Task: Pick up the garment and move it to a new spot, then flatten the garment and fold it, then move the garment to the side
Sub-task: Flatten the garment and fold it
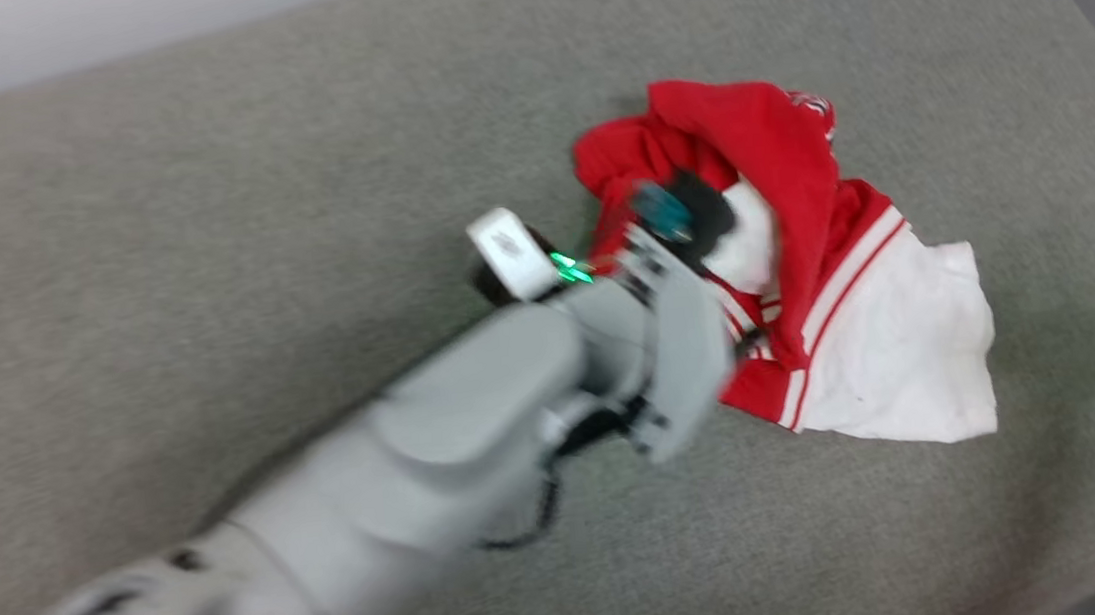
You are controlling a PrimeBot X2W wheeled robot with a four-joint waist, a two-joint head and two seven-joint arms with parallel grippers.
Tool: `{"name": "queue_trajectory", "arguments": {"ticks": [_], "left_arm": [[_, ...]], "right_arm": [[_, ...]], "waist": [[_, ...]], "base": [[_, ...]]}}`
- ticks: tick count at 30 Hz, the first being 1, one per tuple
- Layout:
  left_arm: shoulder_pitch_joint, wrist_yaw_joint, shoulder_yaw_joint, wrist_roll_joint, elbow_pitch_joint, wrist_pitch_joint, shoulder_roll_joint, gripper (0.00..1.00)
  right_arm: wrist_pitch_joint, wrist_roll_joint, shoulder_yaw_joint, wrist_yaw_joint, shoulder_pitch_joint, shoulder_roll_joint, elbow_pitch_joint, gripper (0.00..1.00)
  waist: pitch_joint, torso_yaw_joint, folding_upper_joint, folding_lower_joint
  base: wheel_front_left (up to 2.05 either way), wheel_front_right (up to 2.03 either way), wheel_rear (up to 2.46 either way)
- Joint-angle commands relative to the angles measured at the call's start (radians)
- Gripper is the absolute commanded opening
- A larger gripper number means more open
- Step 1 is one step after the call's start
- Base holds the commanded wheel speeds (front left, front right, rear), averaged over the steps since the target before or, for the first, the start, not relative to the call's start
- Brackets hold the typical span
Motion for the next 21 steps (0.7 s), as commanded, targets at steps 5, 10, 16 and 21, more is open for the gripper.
{"name": "queue_trajectory", "arguments": {"ticks": [5,10,16,21], "left_arm": [[-0.064,-0.002,-0.003,-0.010,-0.095,0.058,0.122,1.00],[-0.095,-0.002,0.017,-0.064,-0.101,0.085,0.146,1.00],[-0.115,-0.002,0.016,-0.129,-0.055,0.105,0.134,1.00],[-0.119,-0.002,0.005,-0.152,-0.012,0.107,0.120,1.00]], "right_arm": [[0.023,-0.002,0.000,-0.001,0.015,-0.001,-0.035,1.00],[0.036,0.000,0.023,-0.001,0.006,0.010,-0.058,1.00],[0.031,0.008,0.030,-0.001,0.000,0.018,-0.056,1.00],[0.024,0.011,0.033,-0.001,-0.004,0.025,-0.047,1.00]], "waist": [[-0.055,0.047,0.0000,0.0000],[-0.046,0.016,0.0000,0.0000],[-0.024,-0.032,0.0000,0.0000],[-0.012,-0.062,0.0000,0.0000]], "base": [[0.00,0.00,0.00],[0.00,0.00,0.00],[0.00,0.00,0.00],[0.00,0.00,0.00]]}}
